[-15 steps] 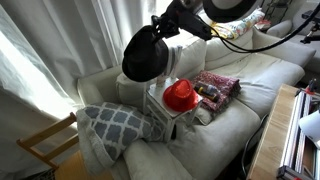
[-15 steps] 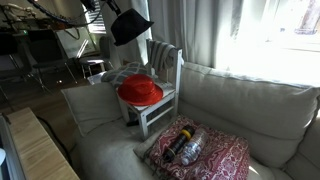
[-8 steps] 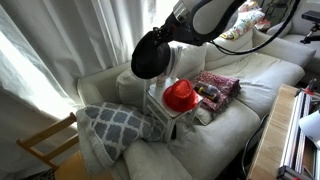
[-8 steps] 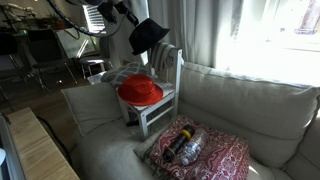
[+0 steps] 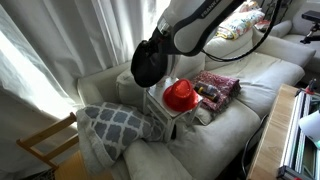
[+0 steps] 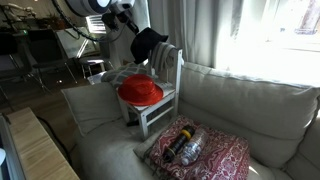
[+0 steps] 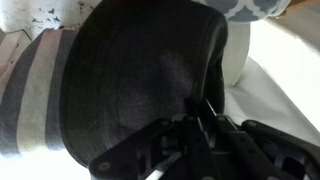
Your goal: Hang the black hat on the left side of the backrest of the chair then hang the red hat on the right side
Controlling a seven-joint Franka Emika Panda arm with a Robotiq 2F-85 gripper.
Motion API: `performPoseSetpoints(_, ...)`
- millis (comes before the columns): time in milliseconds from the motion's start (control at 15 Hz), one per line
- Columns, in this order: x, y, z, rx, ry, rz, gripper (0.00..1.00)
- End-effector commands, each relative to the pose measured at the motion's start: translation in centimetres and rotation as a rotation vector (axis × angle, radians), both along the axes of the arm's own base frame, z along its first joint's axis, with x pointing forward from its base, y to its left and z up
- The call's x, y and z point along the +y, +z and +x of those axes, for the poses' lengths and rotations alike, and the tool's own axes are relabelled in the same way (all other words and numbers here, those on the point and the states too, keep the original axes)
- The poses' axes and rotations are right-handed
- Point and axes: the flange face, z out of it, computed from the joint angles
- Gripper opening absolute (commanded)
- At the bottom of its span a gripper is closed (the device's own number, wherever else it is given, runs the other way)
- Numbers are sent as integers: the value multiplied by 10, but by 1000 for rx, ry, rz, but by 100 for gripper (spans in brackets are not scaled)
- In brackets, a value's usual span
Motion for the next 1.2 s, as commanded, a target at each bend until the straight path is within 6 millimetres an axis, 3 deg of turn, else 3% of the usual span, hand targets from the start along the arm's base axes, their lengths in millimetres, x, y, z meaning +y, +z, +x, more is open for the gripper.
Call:
performPoseSetpoints(0,11,-2,6,60,-54,-5,36)
performPoseSetpoints(400,14,14,-7,142,-128,48,81)
performPoseSetpoints(600,-4,25,-17,175,-185,46,99)
performPoseSetpoints(1133,-78,42,-67,328,-174,39,99)
